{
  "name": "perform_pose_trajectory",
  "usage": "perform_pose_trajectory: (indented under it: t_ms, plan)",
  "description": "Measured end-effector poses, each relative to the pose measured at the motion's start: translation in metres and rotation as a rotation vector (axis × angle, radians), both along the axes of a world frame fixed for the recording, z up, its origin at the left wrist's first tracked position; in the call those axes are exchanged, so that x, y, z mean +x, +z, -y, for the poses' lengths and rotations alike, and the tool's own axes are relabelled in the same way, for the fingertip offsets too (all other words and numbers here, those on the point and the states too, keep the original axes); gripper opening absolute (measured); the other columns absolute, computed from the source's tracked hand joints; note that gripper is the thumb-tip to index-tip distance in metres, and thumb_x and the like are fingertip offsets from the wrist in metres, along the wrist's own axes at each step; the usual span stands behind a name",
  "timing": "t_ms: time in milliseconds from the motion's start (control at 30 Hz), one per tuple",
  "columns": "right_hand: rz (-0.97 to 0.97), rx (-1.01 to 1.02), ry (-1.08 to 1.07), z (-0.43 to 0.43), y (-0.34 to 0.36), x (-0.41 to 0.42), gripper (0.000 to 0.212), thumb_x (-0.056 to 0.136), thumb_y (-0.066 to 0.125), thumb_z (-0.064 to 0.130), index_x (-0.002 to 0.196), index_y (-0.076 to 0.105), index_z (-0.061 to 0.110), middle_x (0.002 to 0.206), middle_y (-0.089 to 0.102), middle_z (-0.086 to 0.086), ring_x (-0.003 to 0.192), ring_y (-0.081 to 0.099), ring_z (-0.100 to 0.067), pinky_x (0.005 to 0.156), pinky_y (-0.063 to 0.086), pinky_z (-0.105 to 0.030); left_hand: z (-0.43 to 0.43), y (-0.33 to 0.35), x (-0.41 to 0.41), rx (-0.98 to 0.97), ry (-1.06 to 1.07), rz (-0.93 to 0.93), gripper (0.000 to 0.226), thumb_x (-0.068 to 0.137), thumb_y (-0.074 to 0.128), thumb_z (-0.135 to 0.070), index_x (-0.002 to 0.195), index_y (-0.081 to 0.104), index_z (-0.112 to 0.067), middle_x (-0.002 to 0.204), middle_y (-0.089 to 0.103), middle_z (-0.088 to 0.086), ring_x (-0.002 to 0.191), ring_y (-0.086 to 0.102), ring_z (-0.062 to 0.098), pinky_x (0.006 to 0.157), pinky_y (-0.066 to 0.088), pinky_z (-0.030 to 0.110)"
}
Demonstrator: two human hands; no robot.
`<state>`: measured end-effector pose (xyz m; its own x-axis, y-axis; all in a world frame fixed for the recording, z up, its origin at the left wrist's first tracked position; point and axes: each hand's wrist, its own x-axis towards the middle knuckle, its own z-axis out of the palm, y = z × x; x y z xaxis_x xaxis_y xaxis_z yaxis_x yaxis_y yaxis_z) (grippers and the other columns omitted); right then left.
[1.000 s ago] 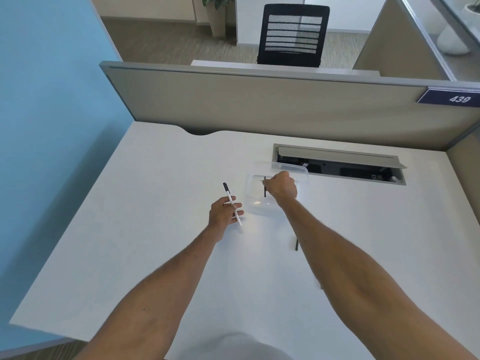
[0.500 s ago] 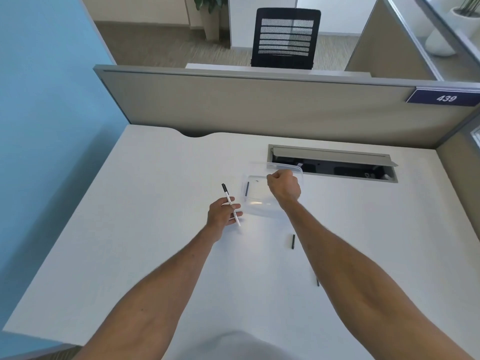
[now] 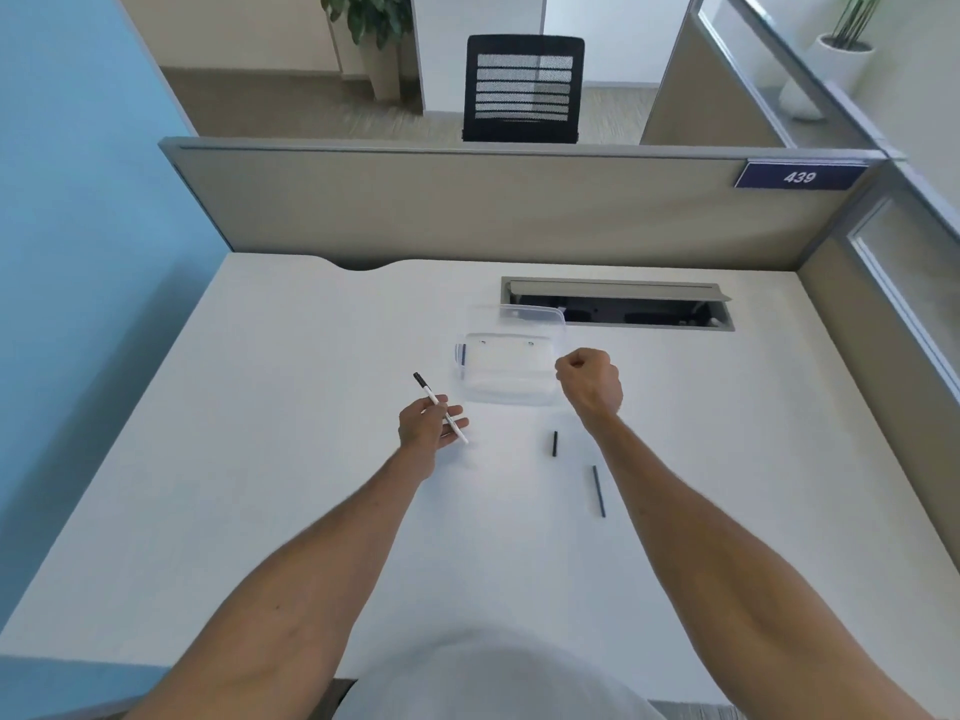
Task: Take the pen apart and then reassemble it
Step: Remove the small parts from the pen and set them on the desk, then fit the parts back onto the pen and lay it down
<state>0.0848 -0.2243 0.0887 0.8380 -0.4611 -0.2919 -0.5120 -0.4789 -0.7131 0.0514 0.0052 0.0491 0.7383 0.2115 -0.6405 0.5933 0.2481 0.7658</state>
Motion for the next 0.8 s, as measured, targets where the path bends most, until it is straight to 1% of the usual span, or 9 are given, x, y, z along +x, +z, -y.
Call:
perform_pose_trajectory:
  t_ms: [100, 167, 233, 300, 333, 433, 567, 700, 800]
  plan:
    - [-0.075, 0.001, -0.010, 0.021, -0.018, -0.030, 0.030, 0.096, 0.056, 0.013, 0.110, 0.076, -0.004, 0.116, 0.082, -0.020, 0.085, 0.067, -0.034, 0.075, 0.046, -0.034, 0.012, 0.000, -0.013, -0.028, -0.003, -0.026, 0.037, 0.112, 0.050, -0.001, 0.147, 0.057, 0.010, 0.143, 0.069, 0.032, 0.116, 0.073, 0.046, 0.115, 0.056, 0.057]
    - [-0.118, 0.006, -0.016, 0.032, -0.028, -0.049, 0.031, 0.096, 0.056, 0.013, 0.110, 0.074, -0.007, 0.118, 0.081, -0.022, 0.080, 0.056, -0.027, 0.075, 0.043, -0.033, 0.020, 0.001, -0.020, -0.042, -0.005, -0.044, 0.037, 0.113, 0.050, -0.003, 0.147, 0.058, 0.009, 0.143, 0.070, 0.031, 0.128, 0.072, 0.050, 0.116, 0.056, 0.057]
    - [-0.150, 0.000, -0.022, 0.041, -0.035, -0.067, 0.027, 0.096, 0.055, 0.012, 0.104, 0.072, -0.007, 0.114, 0.082, -0.021, 0.080, 0.057, -0.028, 0.076, 0.044, -0.033, 0.029, 0.002, -0.026, -0.057, -0.004, -0.057, 0.037, 0.114, 0.051, -0.006, 0.147, 0.059, 0.008, 0.142, 0.071, 0.030, 0.131, 0.071, 0.050, 0.115, 0.056, 0.056]
    - [-0.183, -0.029, -0.022, 0.048, -0.040, -0.083, 0.019, 0.096, 0.055, 0.012, 0.092, 0.069, 0.001, 0.104, 0.081, -0.015, 0.084, 0.063, -0.033, 0.076, 0.046, -0.033, 0.037, 0.003, -0.030, -0.074, -0.005, -0.070, 0.037, 0.114, 0.051, -0.008, 0.146, 0.060, 0.008, 0.141, 0.072, 0.029, 0.131, 0.072, 0.050, 0.115, 0.057, 0.056]
    - [-0.201, -0.051, -0.015, 0.050, -0.041, -0.090, 0.018, 0.096, 0.055, 0.013, 0.092, 0.069, 0.004, 0.101, 0.079, -0.012, 0.089, 0.068, -0.036, 0.077, 0.047, -0.033, 0.041, 0.004, -0.032, -0.085, -0.003, -0.076, 0.037, 0.114, 0.051, -0.008, 0.146, 0.061, 0.008, 0.141, 0.072, 0.029, 0.130, 0.072, 0.050, 0.115, 0.057, 0.056]
    - [-0.254, -0.135, 0.040, 0.053, -0.045, -0.110, 0.022, 0.100, 0.059, 0.019, 0.110, 0.074, 0.007, 0.113, 0.079, -0.009, 0.108, 0.075, -0.038, 0.088, 0.057, -0.037, 0.051, 0.005, -0.038, -0.122, 0.006, -0.096, 0.037, 0.114, 0.051, -0.009, 0.146, 0.061, 0.007, 0.141, 0.072, 0.028, 0.131, 0.072, 0.048, 0.114, 0.058, 0.055]
    - [-0.294, -0.277, 0.178, 0.054, -0.054, -0.134, 0.029, 0.106, 0.062, 0.036, 0.123, 0.069, 0.013, 0.130, 0.073, -0.006, 0.119, 0.074, -0.035, 0.103, 0.058, -0.041, 0.062, 0.007, -0.046, -0.179, 0.016, -0.130, 0.038, 0.113, 0.053, -0.006, 0.149, 0.059, 0.006, 0.143, 0.072, 0.027, 0.133, 0.072, 0.044, 0.113, 0.058, 0.053]
    - [-0.309, -0.350, 0.237, 0.052, -0.061, -0.147, 0.034, 0.107, 0.061, 0.037, 0.127, 0.066, 0.009, 0.137, 0.067, -0.007, 0.121, 0.073, -0.036, 0.106, 0.057, -0.043, 0.069, 0.007, -0.055, -0.210, 0.001, -0.130, 0.032, 0.112, 0.051, -0.001, 0.142, 0.061, 0.004, 0.144, 0.070, 0.028, 0.120, 0.073, 0.041, 0.115, 0.056, 0.053]
    - [-0.302, -0.354, 0.237, 0.050, -0.063, -0.151, 0.032, 0.107, 0.061, 0.031, 0.127, 0.067, 0.007, 0.137, 0.065, -0.009, 0.118, 0.073, -0.037, 0.104, 0.058, -0.045, 0.070, 0.008, -0.059, -0.215, -0.004, -0.138, 0.018, 0.111, 0.052, 0.000, 0.127, 0.060, -0.004, 0.145, 0.070, 0.027, 0.132, 0.072, 0.043, 0.115, 0.056, 0.052]
